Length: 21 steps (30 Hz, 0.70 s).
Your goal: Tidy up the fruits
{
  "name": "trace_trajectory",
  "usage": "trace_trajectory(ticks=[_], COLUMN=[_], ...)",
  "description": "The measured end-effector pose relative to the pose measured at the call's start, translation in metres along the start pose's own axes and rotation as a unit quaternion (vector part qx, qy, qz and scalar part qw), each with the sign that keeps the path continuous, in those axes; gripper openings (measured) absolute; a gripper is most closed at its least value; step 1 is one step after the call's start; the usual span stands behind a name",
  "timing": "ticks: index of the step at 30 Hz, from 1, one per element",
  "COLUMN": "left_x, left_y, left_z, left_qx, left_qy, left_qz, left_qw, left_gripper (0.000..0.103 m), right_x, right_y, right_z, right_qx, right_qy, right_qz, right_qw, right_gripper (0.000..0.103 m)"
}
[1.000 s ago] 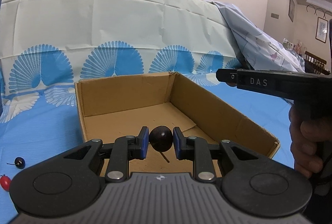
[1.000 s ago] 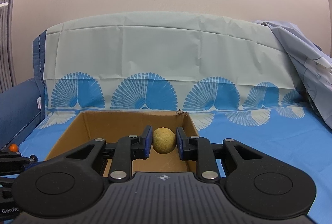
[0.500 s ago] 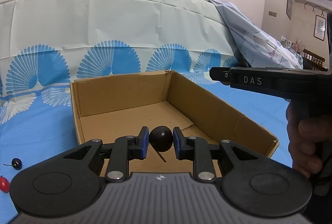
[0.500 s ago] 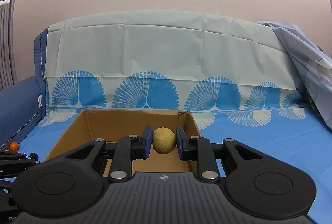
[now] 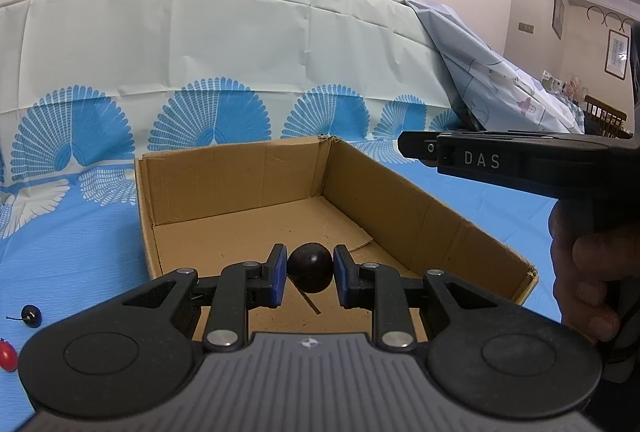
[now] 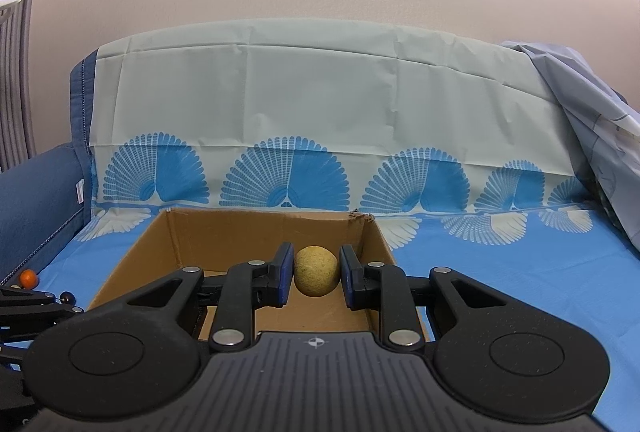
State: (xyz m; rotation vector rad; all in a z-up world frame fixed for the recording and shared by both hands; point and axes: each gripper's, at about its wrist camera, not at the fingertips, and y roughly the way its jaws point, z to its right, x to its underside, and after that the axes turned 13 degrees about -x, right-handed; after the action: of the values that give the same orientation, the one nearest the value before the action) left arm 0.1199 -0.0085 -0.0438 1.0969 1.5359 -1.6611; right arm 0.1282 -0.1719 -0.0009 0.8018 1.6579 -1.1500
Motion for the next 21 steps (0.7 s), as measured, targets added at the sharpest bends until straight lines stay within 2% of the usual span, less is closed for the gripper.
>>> trace_trajectory(ticks=[21], left_x=[0.0000], left_y=[0.0000], left_z=[-0.0001], left_qx=[-0.001], left_qy=[-0.001], left_qz=[-0.001], left_qw=[1.0000], left_gripper=[0.027], right_x=[-0.0002], right_y=[0.0011], right_z=[-0.0034], right_qx=[0.002], right_qy=[-0.001], right_qz=[-0.001], right_qw=[1.000], right_gripper=[0.026])
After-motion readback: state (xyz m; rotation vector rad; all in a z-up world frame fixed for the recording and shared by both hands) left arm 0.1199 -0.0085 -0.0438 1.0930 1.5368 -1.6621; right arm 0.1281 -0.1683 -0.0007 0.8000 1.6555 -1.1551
